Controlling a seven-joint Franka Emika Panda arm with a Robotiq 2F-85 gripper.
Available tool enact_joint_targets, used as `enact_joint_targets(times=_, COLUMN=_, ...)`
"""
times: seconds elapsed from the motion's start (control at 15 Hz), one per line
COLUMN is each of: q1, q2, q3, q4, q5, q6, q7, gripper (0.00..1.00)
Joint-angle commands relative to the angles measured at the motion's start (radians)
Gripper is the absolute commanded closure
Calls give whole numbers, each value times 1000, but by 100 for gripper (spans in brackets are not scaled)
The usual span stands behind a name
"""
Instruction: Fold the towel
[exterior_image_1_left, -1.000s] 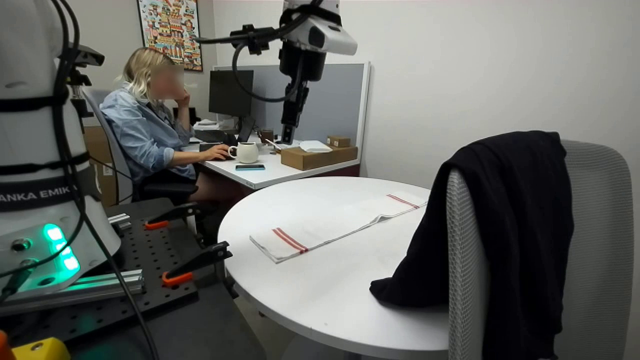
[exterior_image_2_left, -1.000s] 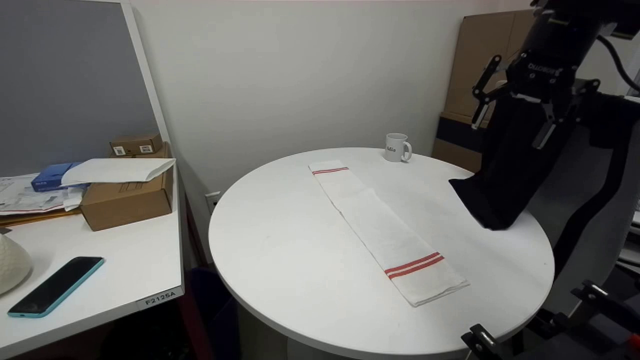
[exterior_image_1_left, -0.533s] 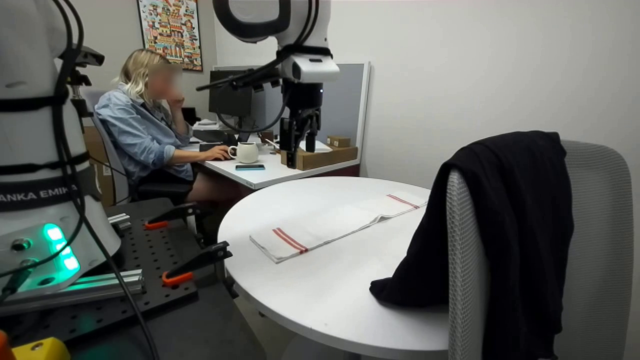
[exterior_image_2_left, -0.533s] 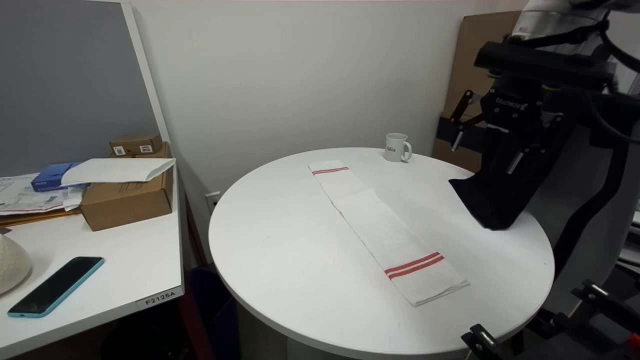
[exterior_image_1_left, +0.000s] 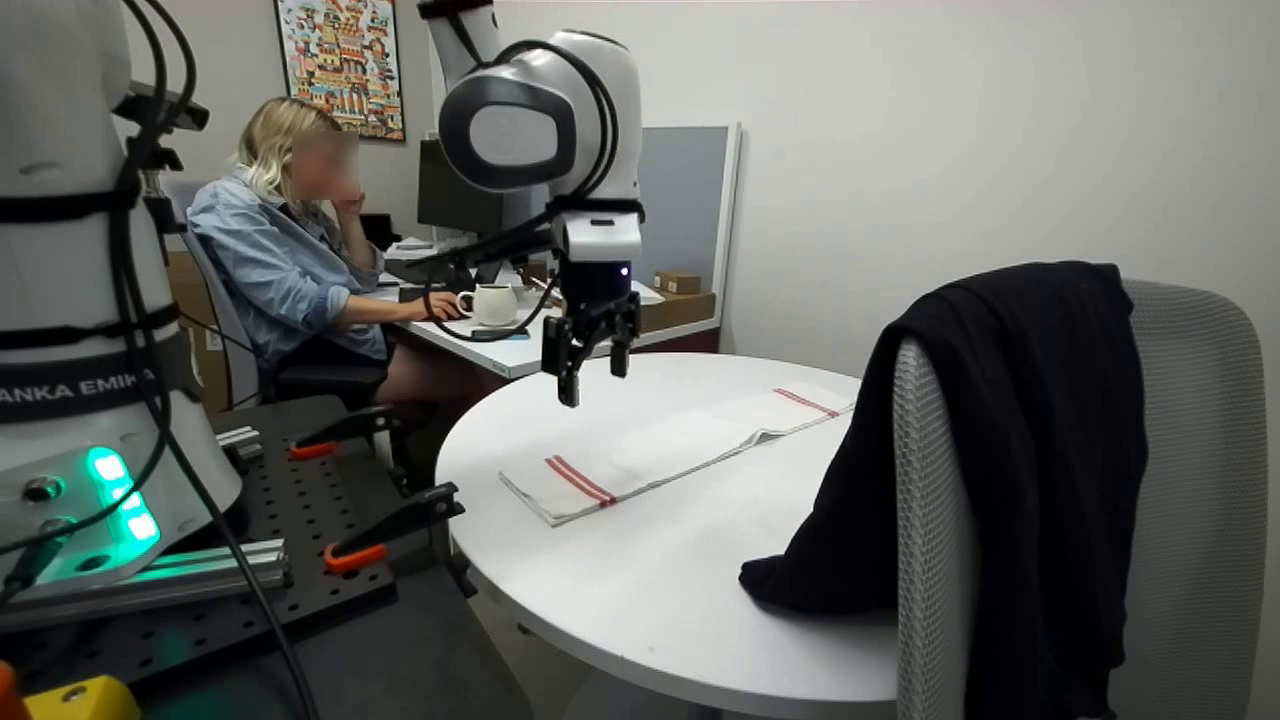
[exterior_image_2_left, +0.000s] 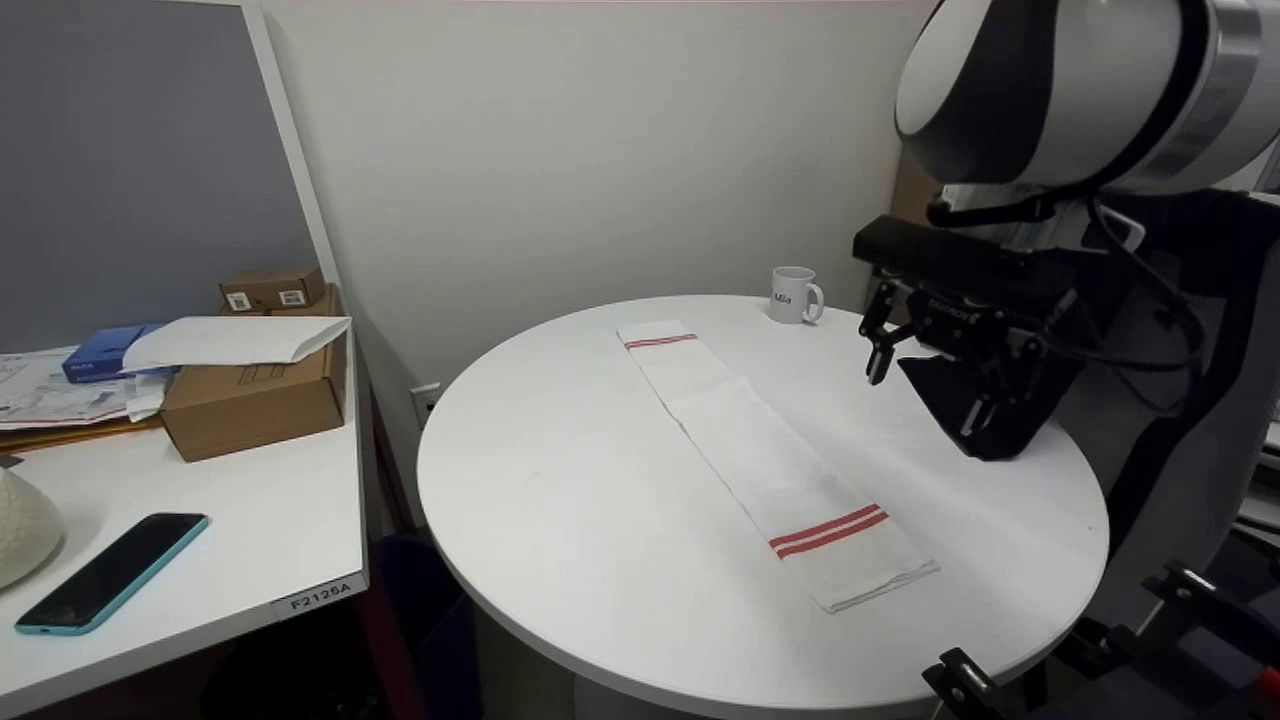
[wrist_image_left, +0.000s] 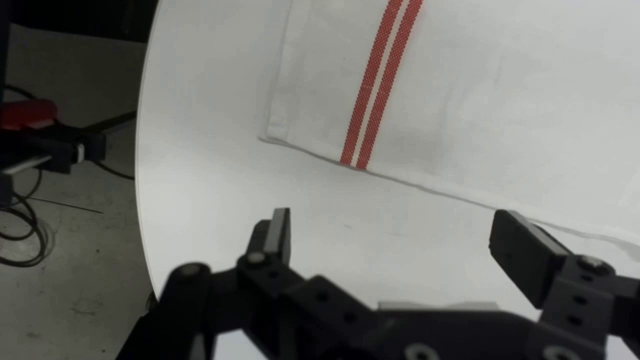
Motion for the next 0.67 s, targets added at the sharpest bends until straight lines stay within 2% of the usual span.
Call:
enact_joint_targets(times=0.0, q1=56, q2=137, q3=-14, q4=46, q5=31, q6=72, q7=39, gripper=0)
enact_joint_targets(times=0.33, q1=94, q2=288, q3=-18, q4=100, q5=56, q6=152, q7=22, gripper=0)
enact_joint_targets(times=0.6, q1=73, q2=389, q3=25, q4=128, q5=88, q6=200, q7=-1, gripper=0)
